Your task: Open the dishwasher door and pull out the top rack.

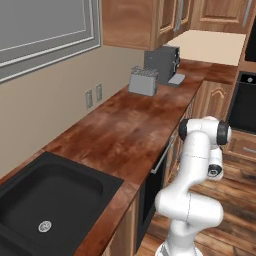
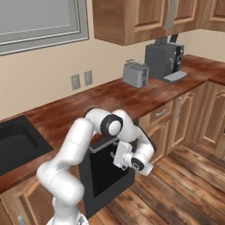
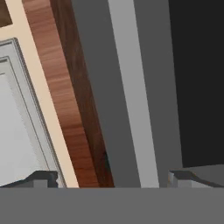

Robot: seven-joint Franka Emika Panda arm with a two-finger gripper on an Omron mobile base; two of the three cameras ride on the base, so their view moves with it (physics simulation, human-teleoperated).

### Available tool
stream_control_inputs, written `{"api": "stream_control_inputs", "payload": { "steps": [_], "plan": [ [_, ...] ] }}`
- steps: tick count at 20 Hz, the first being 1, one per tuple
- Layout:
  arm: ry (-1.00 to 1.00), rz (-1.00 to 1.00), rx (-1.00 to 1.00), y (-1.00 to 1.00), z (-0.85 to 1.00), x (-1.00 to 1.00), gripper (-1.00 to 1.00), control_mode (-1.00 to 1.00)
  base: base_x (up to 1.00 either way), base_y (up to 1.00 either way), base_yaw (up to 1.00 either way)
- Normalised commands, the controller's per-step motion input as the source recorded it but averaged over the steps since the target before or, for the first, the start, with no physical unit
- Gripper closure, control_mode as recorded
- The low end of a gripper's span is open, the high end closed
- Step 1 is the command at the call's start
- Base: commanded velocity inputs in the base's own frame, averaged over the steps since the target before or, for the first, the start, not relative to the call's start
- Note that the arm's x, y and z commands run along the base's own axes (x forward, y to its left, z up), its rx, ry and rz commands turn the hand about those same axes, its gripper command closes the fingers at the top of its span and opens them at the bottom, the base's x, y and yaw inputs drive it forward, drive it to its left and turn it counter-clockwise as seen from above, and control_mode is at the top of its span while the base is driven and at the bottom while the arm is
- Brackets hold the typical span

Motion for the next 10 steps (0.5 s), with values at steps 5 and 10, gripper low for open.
{"api": "stream_control_inputs", "payload": {
  "steps": [5,10],
  "plan": [
    [0.00,-0.03,0.00,0.51,-0.32,0.54,-1.00,-1.00,0.00,0.00,0.00],
    [0.00,-0.03,0.00,0.36,-0.47,0.45,-1.00,-1.00,0.00,0.00,0.00]
  ]
}}
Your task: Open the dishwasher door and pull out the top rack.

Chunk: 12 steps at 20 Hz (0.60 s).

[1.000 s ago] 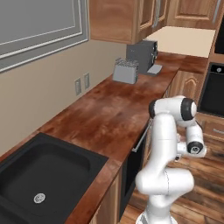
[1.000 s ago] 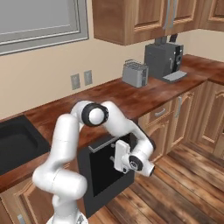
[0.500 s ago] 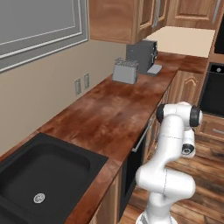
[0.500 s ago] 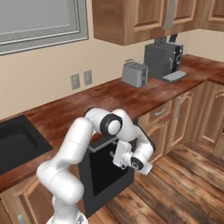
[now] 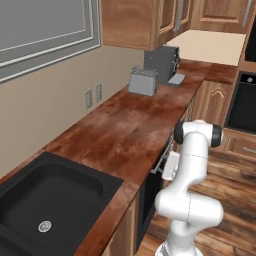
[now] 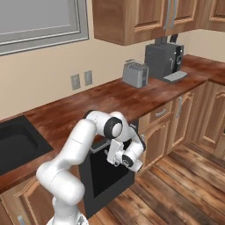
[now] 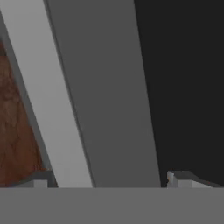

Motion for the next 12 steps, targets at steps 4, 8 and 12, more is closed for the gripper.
{"api": "stream_control_inputs", "payload": {
  "steps": [4,8,12],
  "plan": [
    [0.00,-0.03,0.00,0.15,-0.33,0.57,-1.00,-1.00,0.00,0.00,0.00],
    [0.00,-0.01,0.00,0.05,-0.54,0.53,-1.00,-1.00,0.00,0.00,0.00],
    [-0.04,0.00,-0.01,0.28,-0.13,0.57,-1.00,-1.00,0.00,0.00,0.00]
  ]
}}
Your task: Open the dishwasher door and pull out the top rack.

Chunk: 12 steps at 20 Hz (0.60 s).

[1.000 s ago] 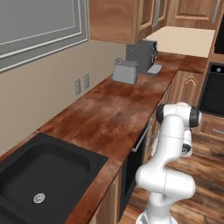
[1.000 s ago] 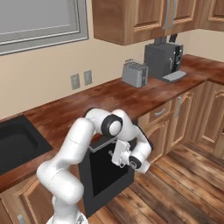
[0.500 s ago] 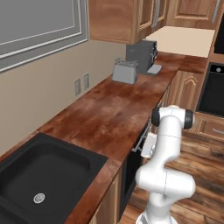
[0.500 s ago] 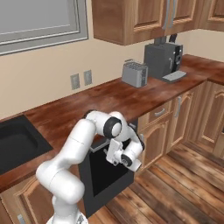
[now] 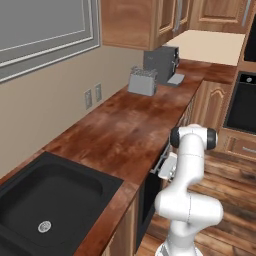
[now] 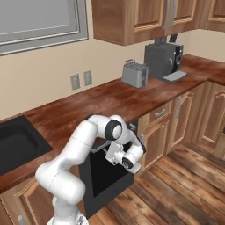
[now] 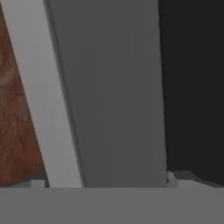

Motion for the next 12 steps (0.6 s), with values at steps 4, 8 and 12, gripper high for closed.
{"api": "stream_control_inputs", "payload": {
  "steps": [4,8,12],
  "plan": [
    [-0.05,0.00,-0.10,0.54,-0.08,0.57,-1.00,-1.00,0.00,0.00,0.00],
    [-0.03,-0.02,-0.15,0.68,-0.03,0.42,1.00,-1.00,0.00,0.00,0.00],
    [0.11,-0.18,-0.03,0.65,0.00,0.23,1.00,-1.00,0.00,0.00,0.00]
  ]
}}
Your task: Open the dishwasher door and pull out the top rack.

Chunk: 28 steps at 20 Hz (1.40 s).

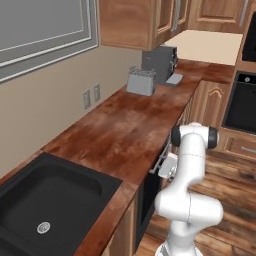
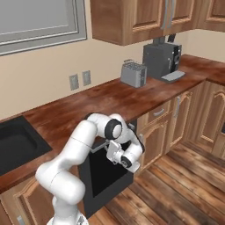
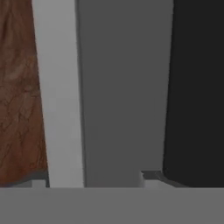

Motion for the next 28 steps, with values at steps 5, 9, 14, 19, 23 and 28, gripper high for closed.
{"api": "stream_control_inputs", "payload": {
  "steps": [5,9,14,19,23,28],
  "plan": [
    [0.29,-0.31,-0.06,0.27,-0.46,0.04,1.00,-1.00,0.00,0.00,0.00],
    [0.32,-0.30,-0.16,-0.02,-1.00,0.00,1.00,-1.00,0.00,0.00,0.00],
    [0.28,-0.17,-0.17,-0.50,-1.00,-0.03,1.00,-1.00,0.00,0.00,0.00],
    [0.31,-0.03,-0.15,-0.97,-1.00,-0.31,1.00,-1.00,0.00,0.00,0.00],
    [0.33,0.00,-0.17,-0.99,-1.00,-0.32,1.00,-1.00,0.00,0.00,0.00],
    [0.35,0.00,-0.21,-0.95,-1.00,-0.33,1.00,-1.00,0.00,0.00,0.00]
  ]
}}
